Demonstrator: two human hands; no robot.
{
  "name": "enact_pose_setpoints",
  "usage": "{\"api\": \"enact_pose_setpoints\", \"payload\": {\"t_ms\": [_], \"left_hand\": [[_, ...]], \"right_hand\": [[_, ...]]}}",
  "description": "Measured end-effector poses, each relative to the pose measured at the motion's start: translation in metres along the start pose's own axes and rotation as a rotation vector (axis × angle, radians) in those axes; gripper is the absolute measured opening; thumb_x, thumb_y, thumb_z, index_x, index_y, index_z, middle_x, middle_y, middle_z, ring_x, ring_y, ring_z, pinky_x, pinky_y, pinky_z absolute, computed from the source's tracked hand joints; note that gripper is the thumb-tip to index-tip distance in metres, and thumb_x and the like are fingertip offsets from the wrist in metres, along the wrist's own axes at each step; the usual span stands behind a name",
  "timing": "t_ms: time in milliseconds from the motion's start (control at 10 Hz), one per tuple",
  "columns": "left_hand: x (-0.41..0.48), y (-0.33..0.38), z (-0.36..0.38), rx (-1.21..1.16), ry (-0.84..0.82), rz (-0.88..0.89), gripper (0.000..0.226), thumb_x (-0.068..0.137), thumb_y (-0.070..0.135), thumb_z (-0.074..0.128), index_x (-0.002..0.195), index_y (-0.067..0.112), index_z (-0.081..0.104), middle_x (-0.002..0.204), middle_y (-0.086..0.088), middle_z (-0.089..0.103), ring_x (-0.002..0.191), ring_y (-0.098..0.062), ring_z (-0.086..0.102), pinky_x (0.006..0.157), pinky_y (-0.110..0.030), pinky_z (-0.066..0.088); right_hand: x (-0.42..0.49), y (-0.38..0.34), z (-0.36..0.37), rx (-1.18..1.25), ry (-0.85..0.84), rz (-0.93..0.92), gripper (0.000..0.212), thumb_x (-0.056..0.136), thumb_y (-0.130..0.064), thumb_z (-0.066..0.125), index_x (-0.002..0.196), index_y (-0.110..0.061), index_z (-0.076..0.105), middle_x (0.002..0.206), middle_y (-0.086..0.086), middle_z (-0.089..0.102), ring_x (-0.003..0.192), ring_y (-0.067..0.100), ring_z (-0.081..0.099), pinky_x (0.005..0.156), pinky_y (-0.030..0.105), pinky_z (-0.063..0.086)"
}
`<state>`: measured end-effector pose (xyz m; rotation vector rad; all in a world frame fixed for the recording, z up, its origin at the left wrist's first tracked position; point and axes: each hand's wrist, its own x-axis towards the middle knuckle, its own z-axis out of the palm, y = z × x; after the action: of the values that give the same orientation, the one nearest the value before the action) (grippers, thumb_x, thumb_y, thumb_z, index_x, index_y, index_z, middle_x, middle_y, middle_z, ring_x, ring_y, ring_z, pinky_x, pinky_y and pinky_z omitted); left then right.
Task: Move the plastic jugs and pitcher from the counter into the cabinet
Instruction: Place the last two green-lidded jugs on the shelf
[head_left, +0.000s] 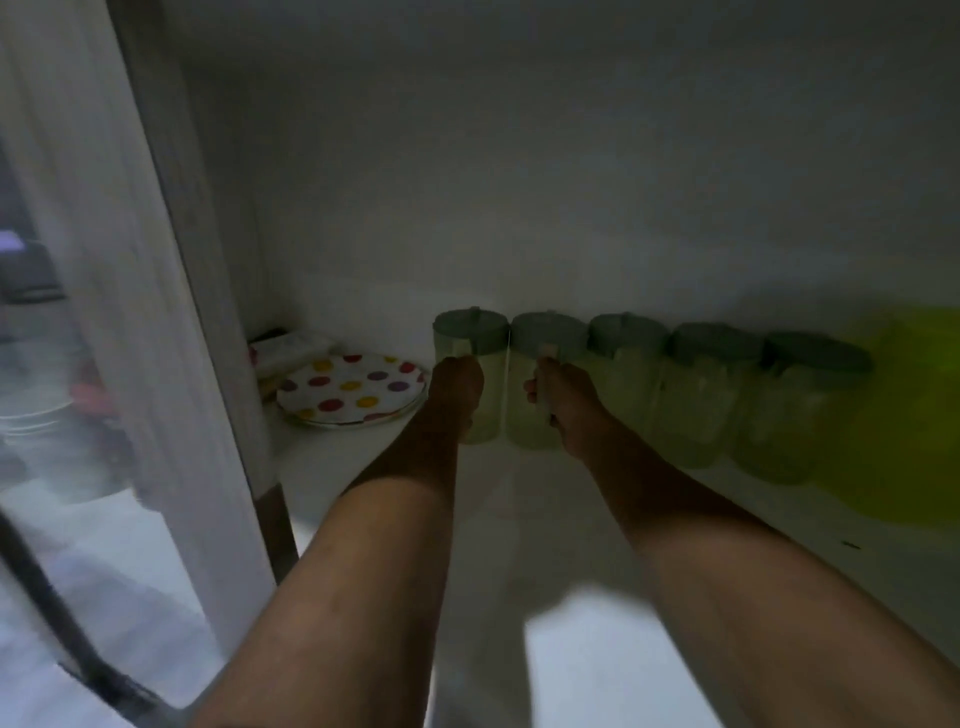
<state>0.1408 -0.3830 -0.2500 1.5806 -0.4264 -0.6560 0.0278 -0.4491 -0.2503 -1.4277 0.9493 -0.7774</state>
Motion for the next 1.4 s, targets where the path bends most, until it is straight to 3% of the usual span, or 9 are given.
{"api": "enact_pose_setpoints", "payload": {"t_ms": [200, 300, 500, 600, 700, 900, 1100, 1200, 1400], "left_hand": [[0.002, 0.019, -0.003, 0.077, -0.059, -0.056, 0.02, 0.103, 0.017, 0.043, 0.105, 0.01, 0.061, 0.096, -0.008, 0.06, 0.091, -0.026, 0.057, 0.088, -0.043, 0.049], [0.013, 0.022, -0.001, 0.16, -0.003, -0.039, 0.034, 0.103, 0.031, 0.043, 0.124, 0.008, 0.055, 0.118, -0.013, 0.058, 0.107, -0.031, 0.056, 0.099, -0.048, 0.051], [0.003, 0.022, 0.003, 0.31, 0.18, 0.019, 0.074, 0.098, 0.052, 0.043, 0.154, 0.008, 0.021, 0.158, -0.021, 0.026, 0.139, -0.043, 0.037, 0.11, -0.053, 0.041], [-0.014, 0.018, 0.003, 0.381, 0.226, 0.071, 0.074, 0.098, 0.047, 0.047, 0.153, 0.005, 0.023, 0.158, -0.026, 0.025, 0.142, -0.046, 0.032, 0.113, -0.051, 0.032], [-0.038, 0.018, 0.003, 0.45, 0.194, 0.125, 0.068, 0.096, 0.041, 0.051, 0.149, 0.003, 0.03, 0.15, -0.029, 0.036, 0.136, -0.048, 0.04, 0.11, -0.048, 0.036], [-0.106, 0.025, -0.004, 0.534, -0.013, 0.211, 0.086, 0.095, 0.042, 0.053, 0.16, 0.012, 0.005, 0.163, -0.025, 0.019, 0.144, -0.046, 0.032, 0.112, -0.045, 0.036], [-0.204, 0.035, -0.042, 0.554, -0.199, 0.314, 0.052, 0.098, 0.03, 0.053, 0.145, 0.007, 0.045, 0.146, -0.016, 0.051, 0.132, -0.037, 0.051, 0.104, -0.037, 0.047], [-0.245, 0.021, -0.067, 0.51, -0.186, 0.377, 0.07, 0.08, 0.042, 0.063, 0.14, 0.011, 0.046, 0.134, -0.016, 0.06, 0.119, -0.038, 0.061, 0.097, -0.053, 0.055], [-0.347, -0.007, -0.121, 0.536, -0.281, 0.439, 0.067, 0.092, 0.031, 0.066, 0.149, 0.011, 0.036, 0.15, -0.014, 0.046, 0.132, -0.034, 0.05, 0.108, -0.049, 0.047]], "right_hand": [[0.039, 0.003, 0.007, -0.094, -0.016, -0.061, 0.042, 0.103, -0.04, 0.042, 0.116, -0.004, 0.059, 0.111, 0.012, 0.061, 0.075, 0.017, 0.055, 0.06, 0.025, 0.042], [0.046, 0.0, 0.006, -0.097, 0.027, -0.034, 0.054, 0.102, -0.046, 0.042, 0.125, 0.0, 0.057, 0.12, 0.017, 0.064, 0.078, 0.022, 0.053, 0.063, 0.029, 0.039], [0.03, 0.002, -0.011, -0.343, 0.09, -0.036, 0.073, 0.099, -0.056, 0.04, 0.146, 0.0, 0.038, 0.145, 0.022, 0.05, 0.126, 0.038, 0.054, 0.101, 0.04, 0.044], [0.01, 0.011, -0.022, -0.485, 0.127, -0.161, 0.074, 0.1, -0.05, 0.043, 0.152, 0.0, 0.025, 0.152, 0.023, 0.042, 0.133, 0.04, 0.048, 0.104, 0.043, 0.044], [-0.011, 0.012, -0.032, -0.538, 0.101, -0.23, 0.066, 0.099, -0.048, 0.046, 0.147, -0.004, 0.035, 0.148, 0.022, 0.048, 0.131, 0.039, 0.051, 0.104, 0.044, 0.045], [-0.086, -0.002, -0.048, -0.579, 0.052, -0.294, 0.053, 0.096, -0.05, 0.053, 0.134, -0.013, 0.053, 0.134, 0.013, 0.061, 0.121, 0.033, 0.059, 0.096, 0.035, 0.047], [-0.19, -0.015, -0.054, -0.663, 0.155, -0.396, 0.04, 0.092, -0.033, 0.06, 0.122, -0.007, 0.062, 0.13, 0.017, 0.064, 0.119, 0.037, 0.059, 0.097, 0.035, 0.046], [-0.248, -0.009, -0.059, -0.618, 0.191, -0.392, 0.037, 0.09, -0.034, 0.066, 0.115, -0.007, 0.061, 0.118, 0.017, 0.066, 0.111, 0.036, 0.062, 0.091, 0.035, 0.048], [-0.364, 0.008, -0.062, -0.709, 0.205, -0.375, 0.038, 0.09, -0.039, 0.065, 0.119, -0.016, 0.057, 0.111, 0.007, 0.063, 0.099, 0.025, 0.061, 0.081, 0.033, 0.047]]}}
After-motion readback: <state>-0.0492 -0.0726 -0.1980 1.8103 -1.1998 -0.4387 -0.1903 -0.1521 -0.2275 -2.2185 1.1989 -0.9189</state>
